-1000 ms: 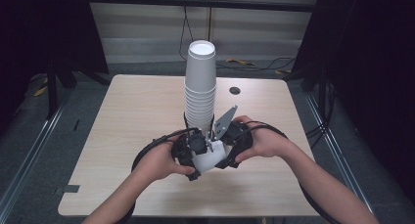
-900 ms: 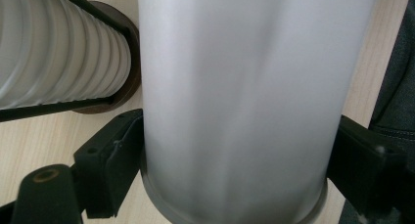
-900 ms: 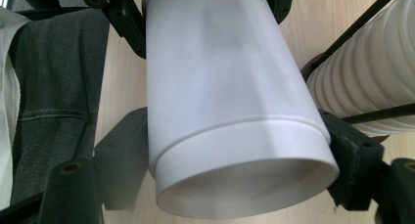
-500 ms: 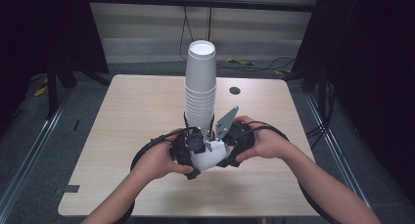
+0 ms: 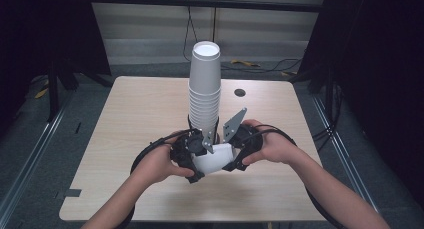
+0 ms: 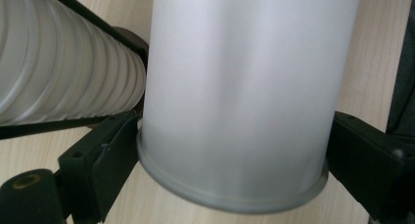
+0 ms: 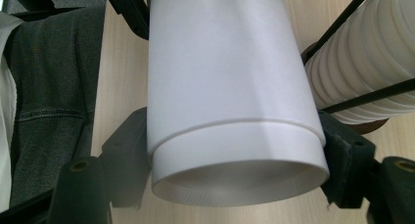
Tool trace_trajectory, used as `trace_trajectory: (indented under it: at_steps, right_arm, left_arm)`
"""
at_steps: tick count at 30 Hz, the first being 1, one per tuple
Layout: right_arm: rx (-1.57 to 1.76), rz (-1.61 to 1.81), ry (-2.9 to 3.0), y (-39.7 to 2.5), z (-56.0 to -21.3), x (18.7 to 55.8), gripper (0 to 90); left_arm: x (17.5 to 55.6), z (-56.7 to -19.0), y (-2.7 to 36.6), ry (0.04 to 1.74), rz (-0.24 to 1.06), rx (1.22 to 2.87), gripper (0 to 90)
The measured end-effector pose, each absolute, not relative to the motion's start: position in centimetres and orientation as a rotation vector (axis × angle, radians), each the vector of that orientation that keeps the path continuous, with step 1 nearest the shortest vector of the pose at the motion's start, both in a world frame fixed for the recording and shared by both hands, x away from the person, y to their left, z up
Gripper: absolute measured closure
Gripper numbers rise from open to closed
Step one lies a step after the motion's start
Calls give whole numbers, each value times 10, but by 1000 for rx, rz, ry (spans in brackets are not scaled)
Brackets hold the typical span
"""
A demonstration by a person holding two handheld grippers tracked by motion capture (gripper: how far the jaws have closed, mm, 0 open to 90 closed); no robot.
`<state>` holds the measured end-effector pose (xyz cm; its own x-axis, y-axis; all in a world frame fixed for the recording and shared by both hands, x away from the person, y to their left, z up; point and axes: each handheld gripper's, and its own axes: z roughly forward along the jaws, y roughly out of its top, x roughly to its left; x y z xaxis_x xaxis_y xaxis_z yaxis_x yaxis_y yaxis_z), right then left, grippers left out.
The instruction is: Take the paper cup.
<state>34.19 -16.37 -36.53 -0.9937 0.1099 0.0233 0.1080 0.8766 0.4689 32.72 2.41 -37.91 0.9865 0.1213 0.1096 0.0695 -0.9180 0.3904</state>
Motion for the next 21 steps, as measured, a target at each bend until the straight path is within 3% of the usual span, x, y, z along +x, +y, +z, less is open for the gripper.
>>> trace_trajectory:
  at_steps: [21]
  right_arm:
    - [298,924,2986,-195,-372,348,255]
  left_arm:
    - [330,-377,48,256,179,2620,123]
